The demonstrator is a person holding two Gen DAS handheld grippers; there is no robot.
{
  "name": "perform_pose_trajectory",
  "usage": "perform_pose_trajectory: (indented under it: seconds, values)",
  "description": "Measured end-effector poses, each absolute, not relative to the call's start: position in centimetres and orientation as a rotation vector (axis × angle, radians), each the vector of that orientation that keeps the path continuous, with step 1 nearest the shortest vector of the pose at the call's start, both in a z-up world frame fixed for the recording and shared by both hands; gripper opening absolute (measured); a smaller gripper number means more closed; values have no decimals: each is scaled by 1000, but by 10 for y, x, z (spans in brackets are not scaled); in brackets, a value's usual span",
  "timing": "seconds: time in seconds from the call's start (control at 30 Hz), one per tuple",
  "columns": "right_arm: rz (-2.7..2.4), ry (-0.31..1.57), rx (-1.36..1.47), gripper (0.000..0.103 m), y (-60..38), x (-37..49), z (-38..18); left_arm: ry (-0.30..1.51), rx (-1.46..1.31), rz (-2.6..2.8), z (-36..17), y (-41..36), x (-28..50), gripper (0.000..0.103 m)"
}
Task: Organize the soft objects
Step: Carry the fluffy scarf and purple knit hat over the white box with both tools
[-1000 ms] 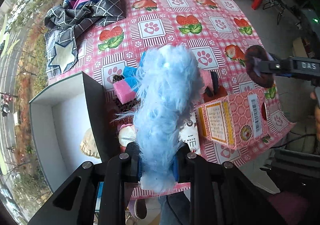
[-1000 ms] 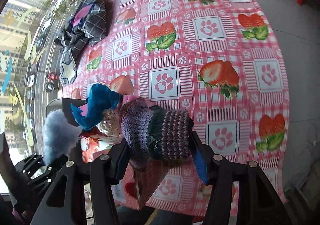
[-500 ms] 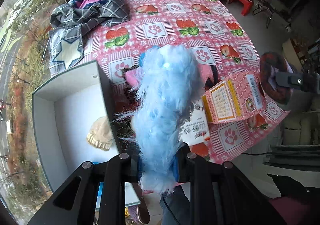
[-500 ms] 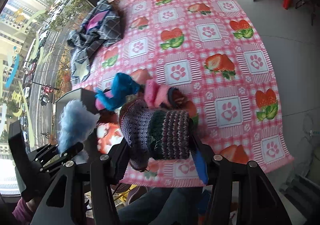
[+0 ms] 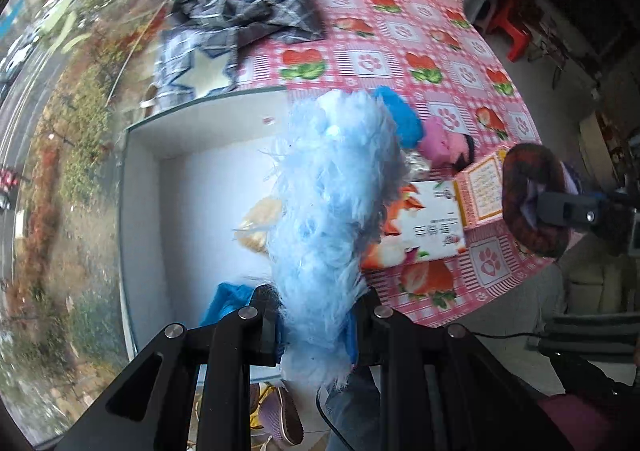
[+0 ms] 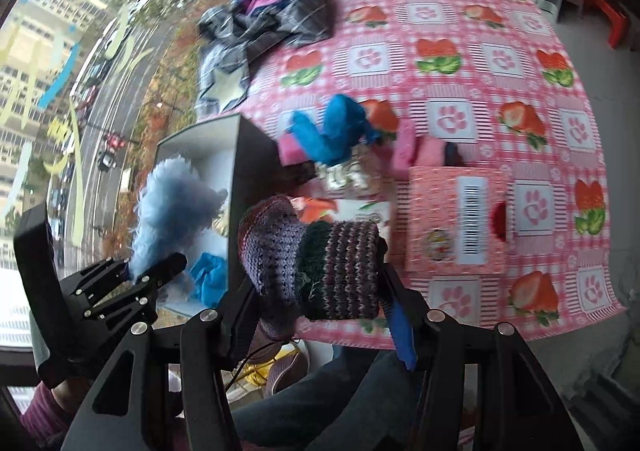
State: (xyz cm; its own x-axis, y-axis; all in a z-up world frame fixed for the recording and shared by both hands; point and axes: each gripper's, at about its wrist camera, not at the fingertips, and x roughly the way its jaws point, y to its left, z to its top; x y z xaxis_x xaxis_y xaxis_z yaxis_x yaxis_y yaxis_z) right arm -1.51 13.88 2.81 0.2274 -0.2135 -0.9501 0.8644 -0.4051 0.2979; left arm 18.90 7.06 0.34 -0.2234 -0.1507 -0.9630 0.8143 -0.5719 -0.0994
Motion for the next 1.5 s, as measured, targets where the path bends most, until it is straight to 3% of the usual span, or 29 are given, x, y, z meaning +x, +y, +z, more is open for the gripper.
perform_pose_trajectory:
  seconds: [0.7, 1.5]
  values:
    - [-1163, 875, 1379, 57, 88, 89, 18, 979, 1236, -1643, -21, 57, 277, 24]
    - [-1057, 1032, 1243, 57, 47, 141, 5, 1005, 1250, -1518, -43, 45, 289, 24]
